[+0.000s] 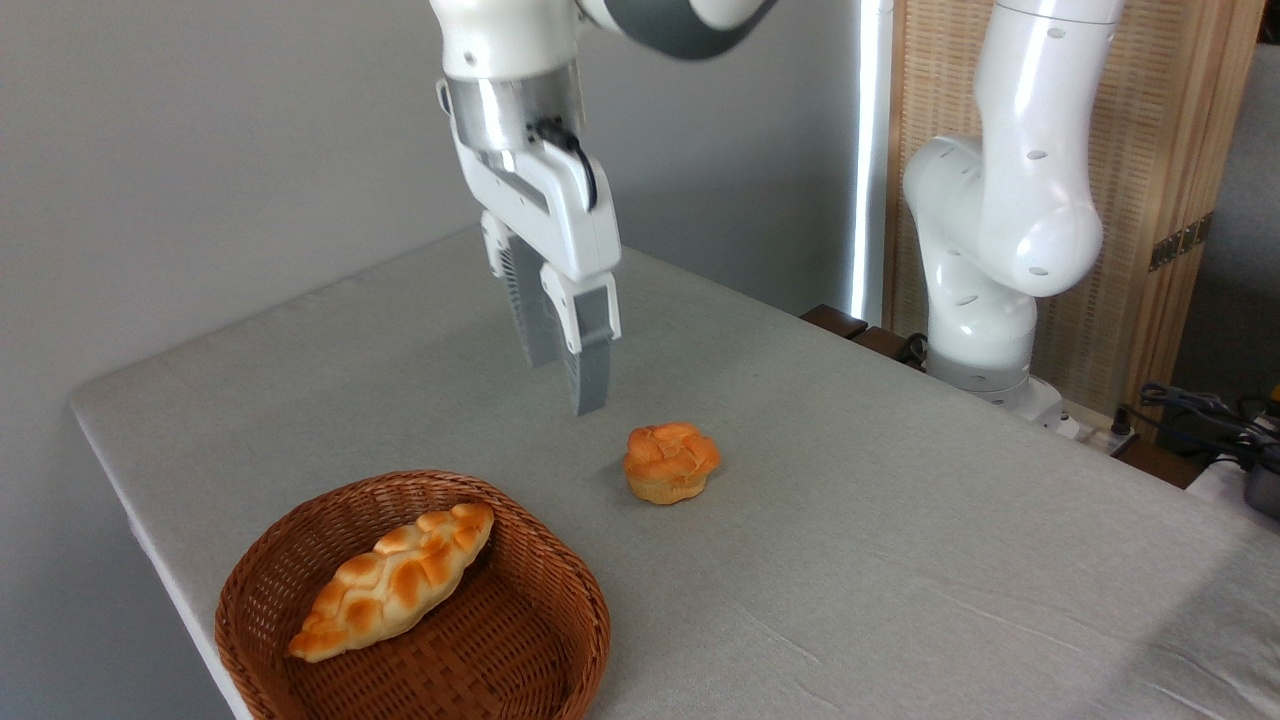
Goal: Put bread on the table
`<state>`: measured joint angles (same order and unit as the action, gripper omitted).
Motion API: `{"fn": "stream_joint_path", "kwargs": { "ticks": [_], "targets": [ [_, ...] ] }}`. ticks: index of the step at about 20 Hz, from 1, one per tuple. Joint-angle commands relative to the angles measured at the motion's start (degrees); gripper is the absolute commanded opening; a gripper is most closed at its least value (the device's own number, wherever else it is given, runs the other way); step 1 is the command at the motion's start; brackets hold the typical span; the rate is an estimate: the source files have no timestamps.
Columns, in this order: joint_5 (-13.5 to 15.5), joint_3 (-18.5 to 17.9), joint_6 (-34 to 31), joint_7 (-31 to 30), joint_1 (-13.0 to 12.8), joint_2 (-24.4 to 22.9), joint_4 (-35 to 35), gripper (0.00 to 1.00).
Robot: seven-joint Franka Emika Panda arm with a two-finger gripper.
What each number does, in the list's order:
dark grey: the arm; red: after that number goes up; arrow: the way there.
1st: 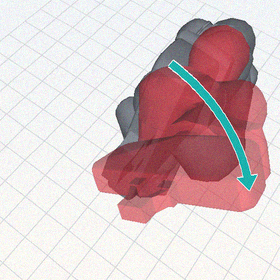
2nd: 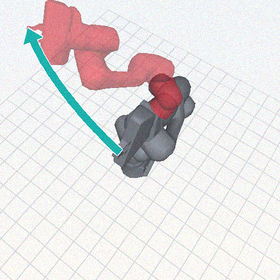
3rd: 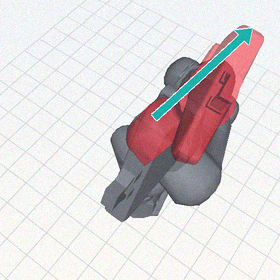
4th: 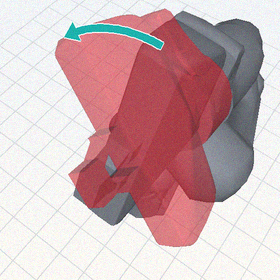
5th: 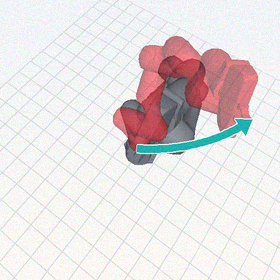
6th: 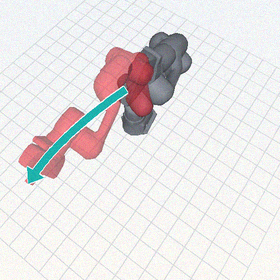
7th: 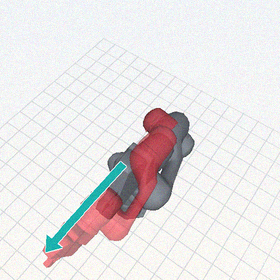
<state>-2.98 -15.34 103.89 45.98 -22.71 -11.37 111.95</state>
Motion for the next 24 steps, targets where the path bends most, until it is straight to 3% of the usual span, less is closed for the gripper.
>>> {"fn": "stream_joint_path", "kwargs": {
  "ticks": [1,2,5,7,13,24],
  "targets": [
    [0.3,10.1,-3.2,-0.6,10.8,4.3,-7.1,1.0],
    [0.4,11.7,-4.8,-1.5,12.9,4.9,-8.7,1.0],
    [1.7,11.7,-10.1,-6.4,13.4,8.1,-15.2,1.0],
    [2.7,11.4,-11.3,-6.5,13.4,9.3,-18.0,1.0],
    [6.4,10.2,-9.0,-6.4,13.5,9.3,-18.8,1.0],
    [6.9,11.7,-8.0,-5.9,13.7,9.5,-18.2,1.0]
  ]
}}
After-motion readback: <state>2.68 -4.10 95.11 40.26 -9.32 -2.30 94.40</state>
